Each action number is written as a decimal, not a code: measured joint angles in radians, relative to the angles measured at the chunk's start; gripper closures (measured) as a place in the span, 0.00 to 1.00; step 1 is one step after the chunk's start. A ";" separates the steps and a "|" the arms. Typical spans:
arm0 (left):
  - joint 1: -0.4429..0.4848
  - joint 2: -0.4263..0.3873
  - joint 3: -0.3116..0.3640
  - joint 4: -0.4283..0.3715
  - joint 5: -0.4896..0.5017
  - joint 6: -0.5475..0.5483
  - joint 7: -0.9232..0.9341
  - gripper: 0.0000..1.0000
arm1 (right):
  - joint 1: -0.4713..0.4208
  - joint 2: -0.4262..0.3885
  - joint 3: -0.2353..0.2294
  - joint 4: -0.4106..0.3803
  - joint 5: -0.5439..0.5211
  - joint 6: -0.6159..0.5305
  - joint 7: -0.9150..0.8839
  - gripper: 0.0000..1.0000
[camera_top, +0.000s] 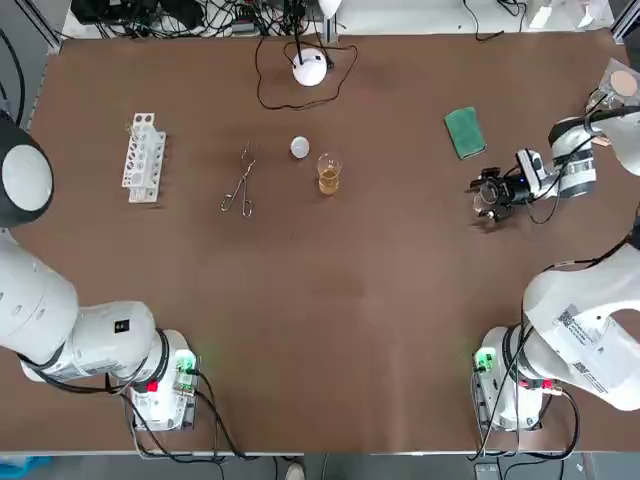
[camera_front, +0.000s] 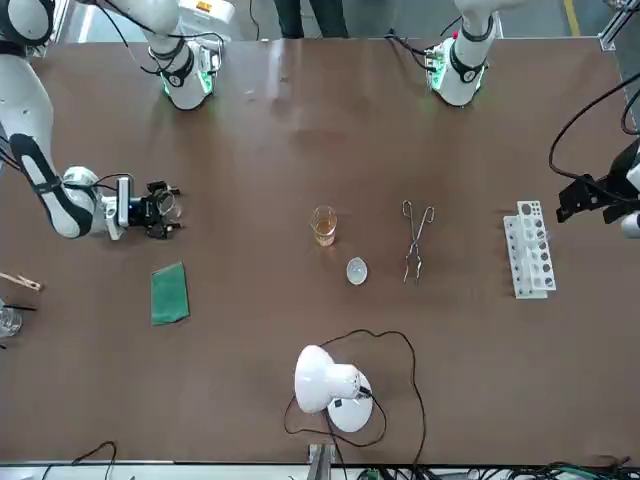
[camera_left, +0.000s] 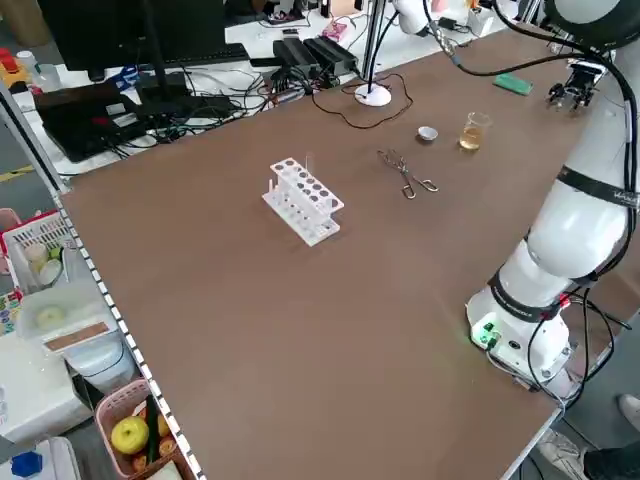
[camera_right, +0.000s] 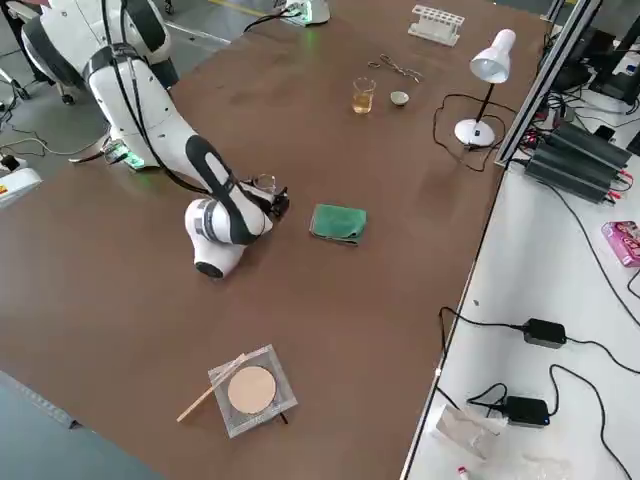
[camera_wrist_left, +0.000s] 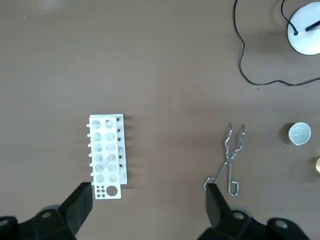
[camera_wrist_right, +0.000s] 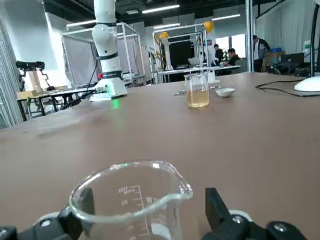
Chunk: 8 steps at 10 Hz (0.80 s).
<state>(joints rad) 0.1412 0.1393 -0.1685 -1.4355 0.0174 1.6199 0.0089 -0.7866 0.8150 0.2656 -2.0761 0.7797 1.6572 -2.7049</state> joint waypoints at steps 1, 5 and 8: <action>0.000 0.000 0.000 0.000 0.000 0.000 0.000 0.00 | -0.003 -0.001 0.000 0.002 0.000 -0.009 0.000 0.00; 0.000 0.000 0.000 0.000 0.000 0.000 0.000 0.00 | -0.013 -0.006 -0.005 0.020 0.000 -0.040 0.002 0.00; 0.000 0.000 0.000 0.000 0.000 0.000 -0.001 0.00 | -0.013 -0.006 -0.005 0.024 0.000 -0.060 0.003 0.00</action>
<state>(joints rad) 0.1411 0.1393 -0.1684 -1.4355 0.0174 1.6199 0.0077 -0.7998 0.8094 0.2609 -2.0519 0.7798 1.5976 -2.7019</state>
